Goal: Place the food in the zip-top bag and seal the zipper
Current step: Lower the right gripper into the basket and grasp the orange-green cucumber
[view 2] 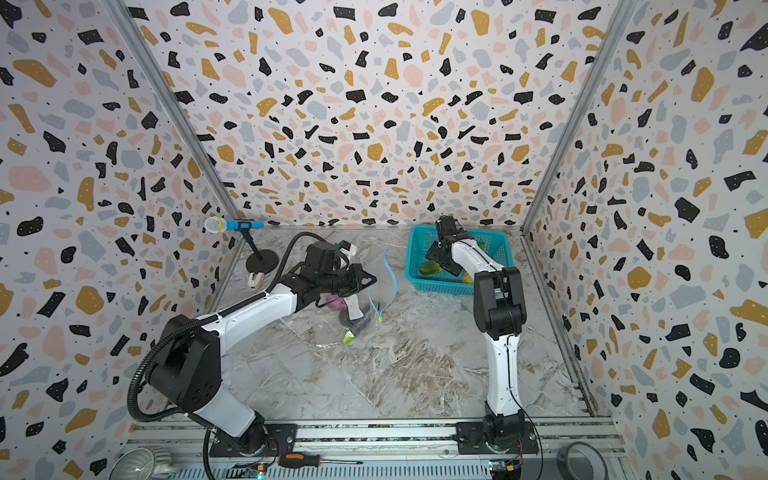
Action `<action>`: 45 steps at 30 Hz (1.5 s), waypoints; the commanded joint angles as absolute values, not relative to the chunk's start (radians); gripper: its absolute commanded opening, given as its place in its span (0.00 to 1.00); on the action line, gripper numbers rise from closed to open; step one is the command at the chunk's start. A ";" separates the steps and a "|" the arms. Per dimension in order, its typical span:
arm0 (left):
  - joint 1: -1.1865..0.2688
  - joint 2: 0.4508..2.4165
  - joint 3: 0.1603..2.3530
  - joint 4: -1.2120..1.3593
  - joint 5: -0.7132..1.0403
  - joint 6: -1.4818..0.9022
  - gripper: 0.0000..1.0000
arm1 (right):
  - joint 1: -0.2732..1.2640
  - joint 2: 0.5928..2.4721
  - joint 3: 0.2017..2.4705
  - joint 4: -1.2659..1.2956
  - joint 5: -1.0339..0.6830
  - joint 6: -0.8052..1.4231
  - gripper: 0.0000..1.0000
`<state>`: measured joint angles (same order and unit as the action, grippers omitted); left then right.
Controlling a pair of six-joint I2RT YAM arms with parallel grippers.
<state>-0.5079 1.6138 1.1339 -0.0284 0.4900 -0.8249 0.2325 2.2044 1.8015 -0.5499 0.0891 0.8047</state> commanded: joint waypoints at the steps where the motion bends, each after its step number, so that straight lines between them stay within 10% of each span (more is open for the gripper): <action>1: -0.511 1.603 1.122 -0.007 0.505 -0.816 0.00 | 0.226 2.210 1.795 -0.538 0.071 0.810 0.83; 22: -0.509 1.603 1.123 -0.008 0.499 -0.818 0.00 | 0.204 2.261 1.803 -0.521 0.012 0.813 0.81; 45: -0.508 1.597 1.109 0.000 0.492 -0.829 0.00 | 0.179 2.080 1.627 -0.328 -0.085 0.783 0.49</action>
